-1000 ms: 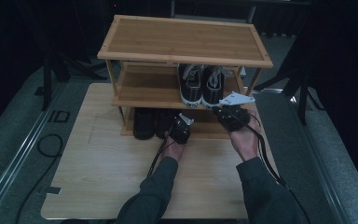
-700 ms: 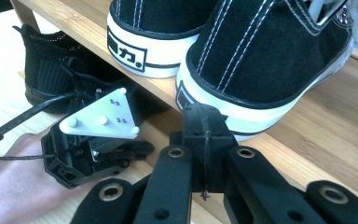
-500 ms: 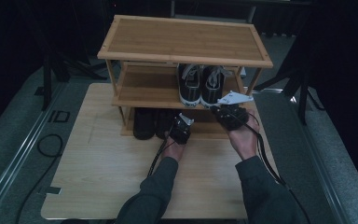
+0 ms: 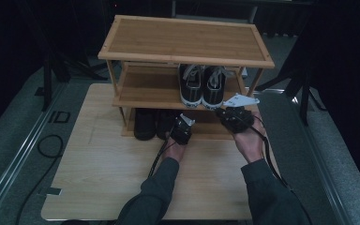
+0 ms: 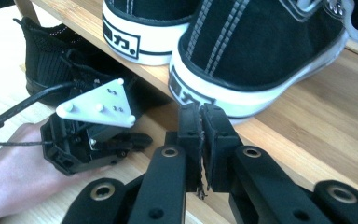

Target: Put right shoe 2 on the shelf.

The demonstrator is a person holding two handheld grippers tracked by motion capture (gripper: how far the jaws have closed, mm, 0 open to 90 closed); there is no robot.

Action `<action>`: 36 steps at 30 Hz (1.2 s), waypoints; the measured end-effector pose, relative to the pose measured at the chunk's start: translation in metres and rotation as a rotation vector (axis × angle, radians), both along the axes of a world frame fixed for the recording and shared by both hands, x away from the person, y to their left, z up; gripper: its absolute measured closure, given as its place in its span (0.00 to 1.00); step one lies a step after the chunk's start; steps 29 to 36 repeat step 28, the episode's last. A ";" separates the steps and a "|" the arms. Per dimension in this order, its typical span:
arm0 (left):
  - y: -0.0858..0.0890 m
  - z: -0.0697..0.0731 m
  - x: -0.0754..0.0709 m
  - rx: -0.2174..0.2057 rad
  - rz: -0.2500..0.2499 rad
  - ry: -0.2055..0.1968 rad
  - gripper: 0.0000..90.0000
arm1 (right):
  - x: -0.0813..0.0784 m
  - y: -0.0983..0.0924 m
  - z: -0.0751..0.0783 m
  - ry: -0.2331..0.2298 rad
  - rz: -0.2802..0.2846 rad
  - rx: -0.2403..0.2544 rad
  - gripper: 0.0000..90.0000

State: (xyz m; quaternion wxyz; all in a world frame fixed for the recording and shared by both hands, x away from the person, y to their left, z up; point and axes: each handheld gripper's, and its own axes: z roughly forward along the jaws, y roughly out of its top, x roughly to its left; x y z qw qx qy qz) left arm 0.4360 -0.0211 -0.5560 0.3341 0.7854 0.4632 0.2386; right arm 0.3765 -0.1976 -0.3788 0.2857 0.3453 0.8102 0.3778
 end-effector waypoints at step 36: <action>-0.001 -0.001 -0.001 0.002 0.000 -0.010 1.00 | -0.007 -0.027 -0.045 0.142 -0.030 -0.006 0.92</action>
